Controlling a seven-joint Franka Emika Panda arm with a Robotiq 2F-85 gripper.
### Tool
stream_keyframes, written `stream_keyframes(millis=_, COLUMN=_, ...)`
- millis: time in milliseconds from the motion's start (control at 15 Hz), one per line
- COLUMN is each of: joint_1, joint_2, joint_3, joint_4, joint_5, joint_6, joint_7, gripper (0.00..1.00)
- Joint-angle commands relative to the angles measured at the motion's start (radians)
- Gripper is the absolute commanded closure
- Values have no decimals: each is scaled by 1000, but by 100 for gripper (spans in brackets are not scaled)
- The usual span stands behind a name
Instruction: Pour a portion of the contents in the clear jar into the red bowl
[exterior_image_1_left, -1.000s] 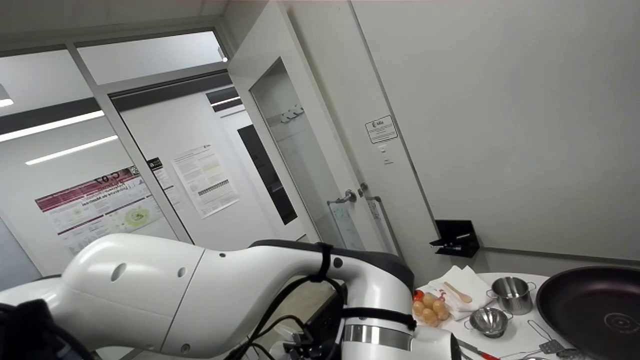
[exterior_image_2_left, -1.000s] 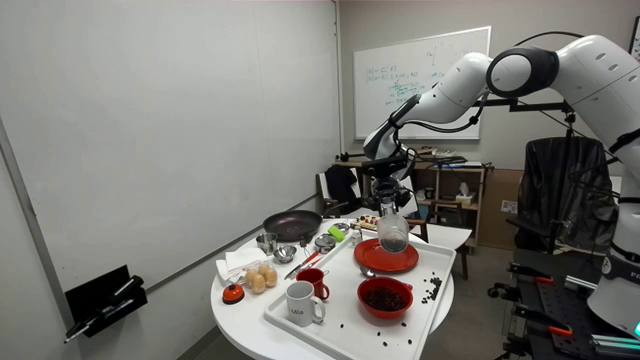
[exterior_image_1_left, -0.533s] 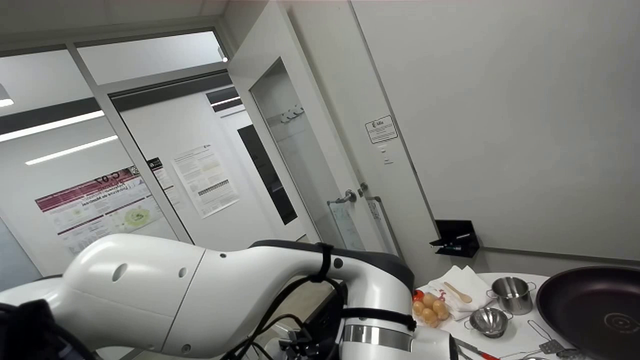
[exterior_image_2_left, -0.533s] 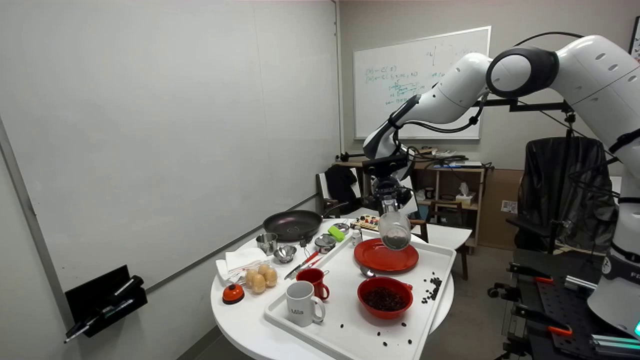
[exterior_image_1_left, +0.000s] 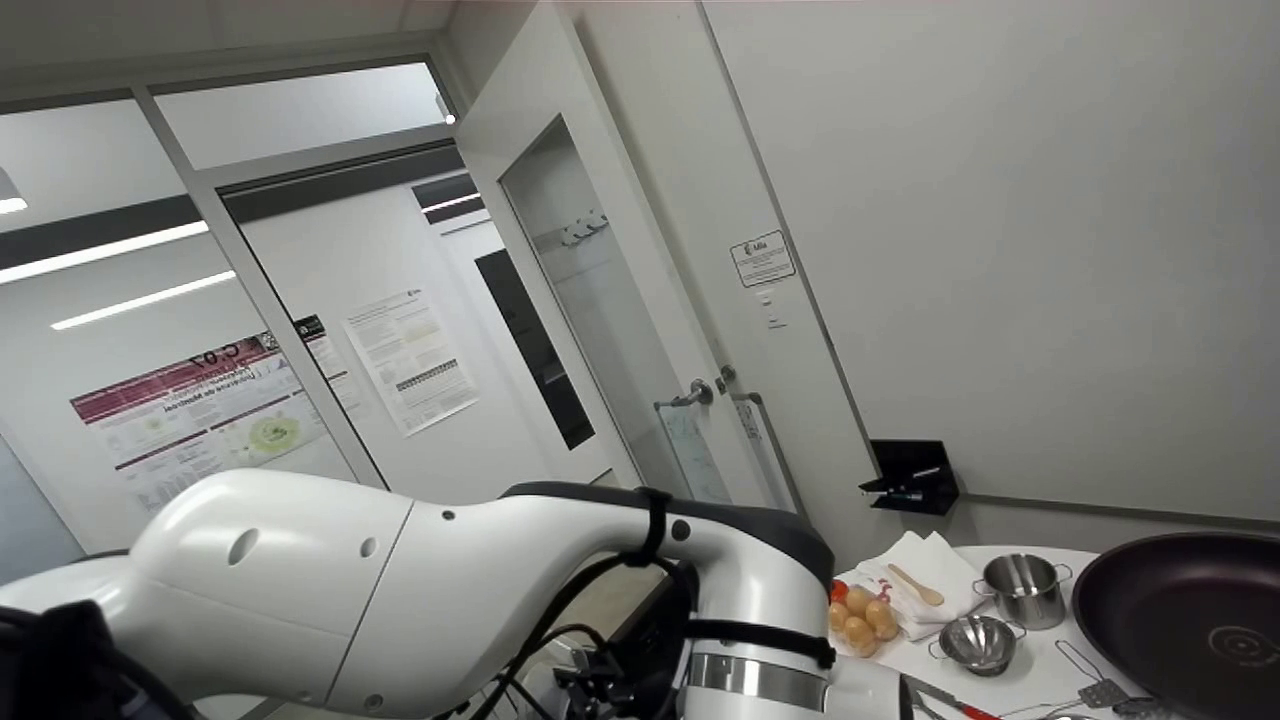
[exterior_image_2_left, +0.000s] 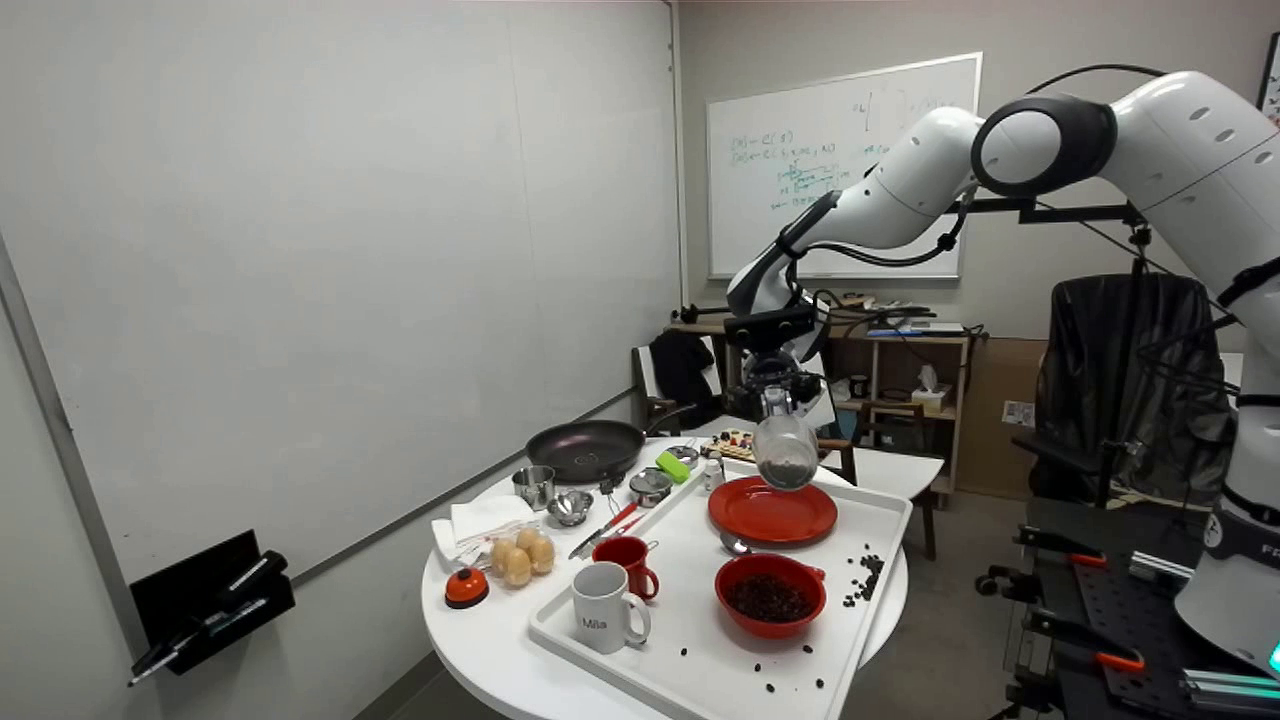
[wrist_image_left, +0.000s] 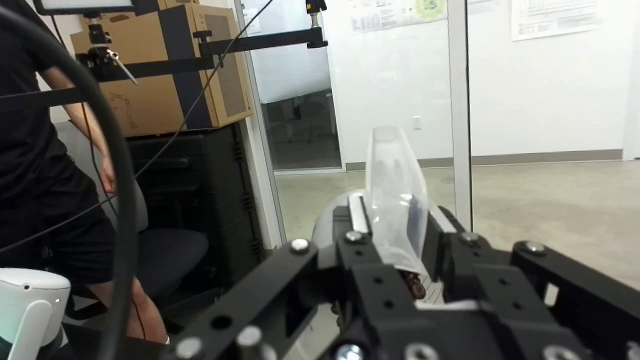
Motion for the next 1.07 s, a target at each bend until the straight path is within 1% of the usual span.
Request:
stream_keyframes(millis=0, joint_1=-7, joint_2=6, joint_3=4, joint_4=-6, joint_5=39, joint_6=-40, joint_7=-14, gripper=90)
stream_keyframes(millis=600, joint_1=-1, joint_2=9, joint_3=-3, joint_4=-7, joint_5=52, joint_6=-45, joint_7=-12, gripper=90)
stream_keyframes(millis=867, joint_1=12, joint_2=6, joint_3=-16, joint_4=-3, joint_5=16, joint_6=-20, joint_7=-5, gripper=90)
stream_keyframes(millis=1000, joint_1=22, joint_2=5, joint_3=-29, joint_4=2, joint_5=-28, joint_6=-5, joint_7=6, gripper=90)
